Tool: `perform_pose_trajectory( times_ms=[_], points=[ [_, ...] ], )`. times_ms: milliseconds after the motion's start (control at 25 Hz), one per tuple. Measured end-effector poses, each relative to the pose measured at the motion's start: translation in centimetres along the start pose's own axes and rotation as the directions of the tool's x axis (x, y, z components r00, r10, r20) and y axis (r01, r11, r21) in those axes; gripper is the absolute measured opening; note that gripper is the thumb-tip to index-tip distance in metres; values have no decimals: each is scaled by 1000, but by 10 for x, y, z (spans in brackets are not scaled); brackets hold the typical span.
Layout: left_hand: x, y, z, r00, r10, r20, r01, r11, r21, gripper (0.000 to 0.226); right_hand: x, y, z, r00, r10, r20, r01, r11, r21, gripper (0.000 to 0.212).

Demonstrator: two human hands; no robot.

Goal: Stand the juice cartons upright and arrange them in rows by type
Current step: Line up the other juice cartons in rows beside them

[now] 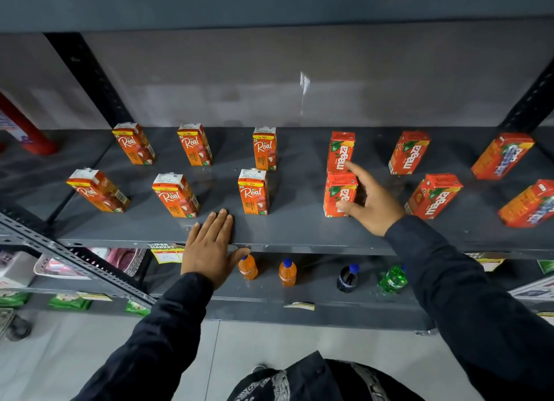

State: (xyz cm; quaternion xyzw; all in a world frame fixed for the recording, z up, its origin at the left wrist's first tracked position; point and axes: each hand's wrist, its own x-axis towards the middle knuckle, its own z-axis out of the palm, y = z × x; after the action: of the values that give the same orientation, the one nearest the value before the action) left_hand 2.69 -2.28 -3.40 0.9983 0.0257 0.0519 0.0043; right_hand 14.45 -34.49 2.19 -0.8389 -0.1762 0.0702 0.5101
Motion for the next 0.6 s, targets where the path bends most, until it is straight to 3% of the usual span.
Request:
perform_pose_trajectory(
  times_ms=[80,200,320,480,600],
  points=[
    [0,0,0,1000,3,1,-3,1000,5,90,-4,12,11,998,54,-31,-56,998,-41,72],
    [0,-1,0,1000,5,6,-5,1000,15,89,-8,23,18,992,89,-88,-106,972,-211,43],
    [0,-1,1,1000,10,6,-10,1000,-2,88,-7,25,18,991,89,-103,-113,959,-259,33],
    [-1,-1,1,1000,11,2,-11,1000,-2,87,-11,25,21,990,66,-121,-100,951,-292,33],
    [-1,0,1,1000,11,-5,-11,1000,1,87,-11,25,16,996,58,-70,-70,981,-181,54]
  ],
)
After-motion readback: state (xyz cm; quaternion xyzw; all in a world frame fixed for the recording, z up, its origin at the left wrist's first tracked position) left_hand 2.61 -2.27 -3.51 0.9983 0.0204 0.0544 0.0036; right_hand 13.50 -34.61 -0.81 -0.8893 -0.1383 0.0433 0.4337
